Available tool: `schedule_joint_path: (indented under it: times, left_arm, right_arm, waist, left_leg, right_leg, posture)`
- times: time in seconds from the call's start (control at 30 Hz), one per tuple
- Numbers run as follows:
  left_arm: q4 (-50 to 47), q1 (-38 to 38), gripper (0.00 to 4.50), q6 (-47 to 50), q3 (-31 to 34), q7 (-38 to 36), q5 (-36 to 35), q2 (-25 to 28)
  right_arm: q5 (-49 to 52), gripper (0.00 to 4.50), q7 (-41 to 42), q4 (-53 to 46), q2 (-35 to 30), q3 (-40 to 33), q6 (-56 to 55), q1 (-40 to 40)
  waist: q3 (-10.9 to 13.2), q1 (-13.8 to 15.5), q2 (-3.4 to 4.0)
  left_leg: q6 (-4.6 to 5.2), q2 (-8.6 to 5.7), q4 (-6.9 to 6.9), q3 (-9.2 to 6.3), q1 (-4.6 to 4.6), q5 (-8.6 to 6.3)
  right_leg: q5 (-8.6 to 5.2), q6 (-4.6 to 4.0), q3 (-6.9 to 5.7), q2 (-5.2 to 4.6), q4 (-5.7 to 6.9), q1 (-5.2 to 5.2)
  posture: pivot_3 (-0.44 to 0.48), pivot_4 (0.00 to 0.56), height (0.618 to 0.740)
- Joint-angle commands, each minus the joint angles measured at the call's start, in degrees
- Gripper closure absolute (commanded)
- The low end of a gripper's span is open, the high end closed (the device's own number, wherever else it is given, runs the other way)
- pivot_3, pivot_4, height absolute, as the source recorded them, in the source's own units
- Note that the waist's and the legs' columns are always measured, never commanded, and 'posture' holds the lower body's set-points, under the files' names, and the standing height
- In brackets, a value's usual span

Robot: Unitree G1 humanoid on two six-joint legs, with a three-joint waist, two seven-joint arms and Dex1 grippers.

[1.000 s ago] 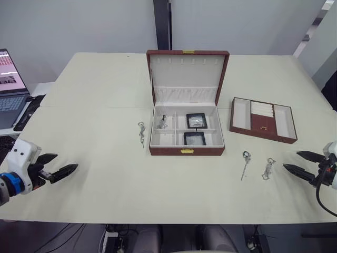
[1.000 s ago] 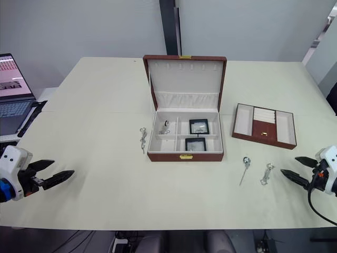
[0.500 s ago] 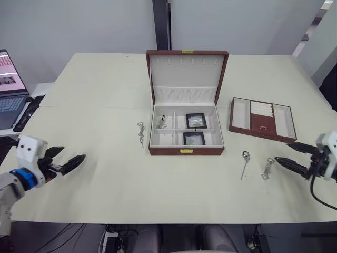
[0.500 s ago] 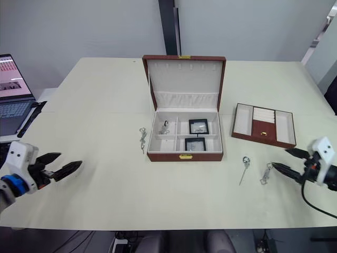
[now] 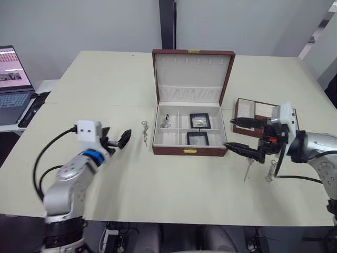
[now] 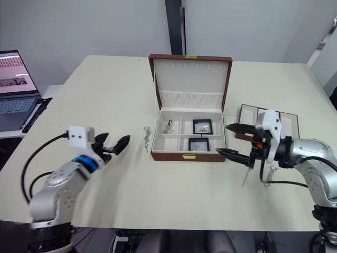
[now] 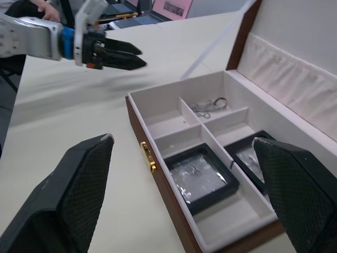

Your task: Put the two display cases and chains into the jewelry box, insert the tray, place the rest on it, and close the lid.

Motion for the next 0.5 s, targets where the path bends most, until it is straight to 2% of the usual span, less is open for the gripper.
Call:
schedule_joint_path:
  times: [0.03,0.2,0.5]
  left_arm:
    - [0.9,-2.2,0.05,-2.3,-1.5,3.1,2.6,-1.4]
    - [5.6,-6.1,0.05,-5.0,-5.2,6.5,6.7,-4.8]
    - [10.5,-7.7,0.05,-7.2,-8.1,10.0,10.9,-8.6]
  right_arm:
    - [1.5,0.0,-1.4,-2.8,0.4,0.2,1.1,-1.6]
    - [2.1,0.0,-2.8,-4.3,1.1,0.5,2.2,-2.3]
    - [2.6,0.0,-3.6,-5.2,0.8,0.1,2.6,-1.5]
  waist:
    - [0.0,0.0,0.0]
    - [0.0,0.1,0.0]
    - [0.0,0.1,0.0]
  left_leg:
    - [0.0,0.0,0.0,0.0,-0.02,0.0]
    - [0.0,-0.02,0.01,0.01,0.0,0.0]
    - [0.0,-0.03,0.01,0.02,-0.02,0.01]
  right_leg:
    - [0.0,0.0,-0.01,0.0,0.0,0.0]
    - [0.0,0.0,0.0,-0.01,0.01,0.0]
    - [0.0,0.0,0.01,-0.01,0.01,-0.01]
  posture:
    - [0.0,0.15,0.74]
    - [0.0,0.15,0.74]
    - [0.0,0.15,0.74]
